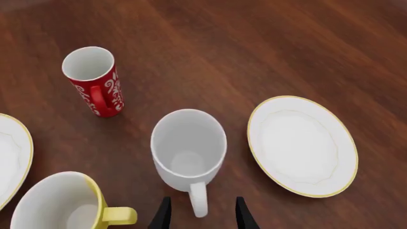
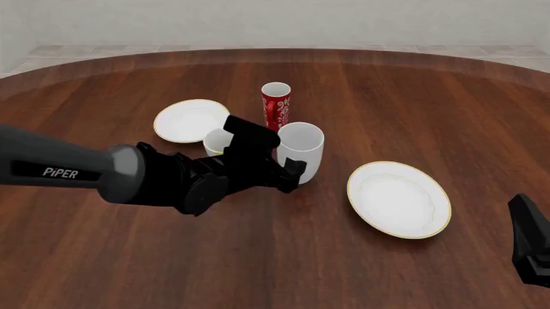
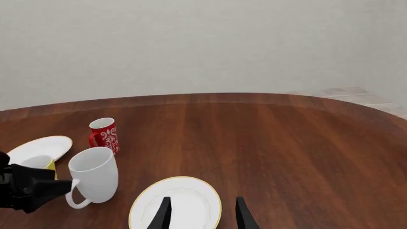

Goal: Put the white mug on the left plate.

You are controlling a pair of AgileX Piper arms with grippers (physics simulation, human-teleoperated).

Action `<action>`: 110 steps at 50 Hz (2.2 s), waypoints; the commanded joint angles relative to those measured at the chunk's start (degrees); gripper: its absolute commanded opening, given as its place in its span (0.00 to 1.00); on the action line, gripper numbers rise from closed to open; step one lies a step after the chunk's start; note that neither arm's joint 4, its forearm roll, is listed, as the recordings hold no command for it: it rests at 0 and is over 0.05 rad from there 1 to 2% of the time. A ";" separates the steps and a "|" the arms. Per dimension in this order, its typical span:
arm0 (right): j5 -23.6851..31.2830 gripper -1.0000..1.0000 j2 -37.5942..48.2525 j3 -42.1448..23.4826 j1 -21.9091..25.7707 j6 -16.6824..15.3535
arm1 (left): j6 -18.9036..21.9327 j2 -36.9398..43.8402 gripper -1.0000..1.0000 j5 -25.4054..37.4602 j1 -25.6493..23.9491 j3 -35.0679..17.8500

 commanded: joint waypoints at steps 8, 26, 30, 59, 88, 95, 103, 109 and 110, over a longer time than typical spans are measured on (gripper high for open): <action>0.03 1.00 0.00 0.00 -0.41 0.07 | -0.88 1.81 1.00 -0.07 0.37 -0.88; 0.04 1.00 0.00 0.00 -0.59 0.34 | -1.20 3.93 1.00 0.58 -0.14 -2.29; 0.02 1.00 0.00 0.00 -0.59 0.39 | -1.28 4.22 1.00 0.76 0.08 -2.49; -0.02 1.00 0.00 0.00 -0.87 0.57 | -1.11 5.34 1.00 2.88 0.61 -3.73; 0.23 1.00 0.00 0.00 -0.93 0.52 | -1.52 6.46 1.00 4.52 0.03 -5.00; 0.26 1.00 0.00 0.00 -1.03 0.49 | -1.60 6.43 1.00 4.48 0.10 -4.95; 0.29 1.00 0.00 0.00 -1.04 0.63 | -1.88 6.92 1.00 5.23 0.08 -5.45; 0.33 1.00 0.00 0.00 -1.04 0.69 | -2.15 7.24 1.00 5.72 0.10 -5.75; 0.34 1.00 0.00 0.00 -1.05 0.70 | -2.25 7.25 1.00 5.73 0.14 -5.75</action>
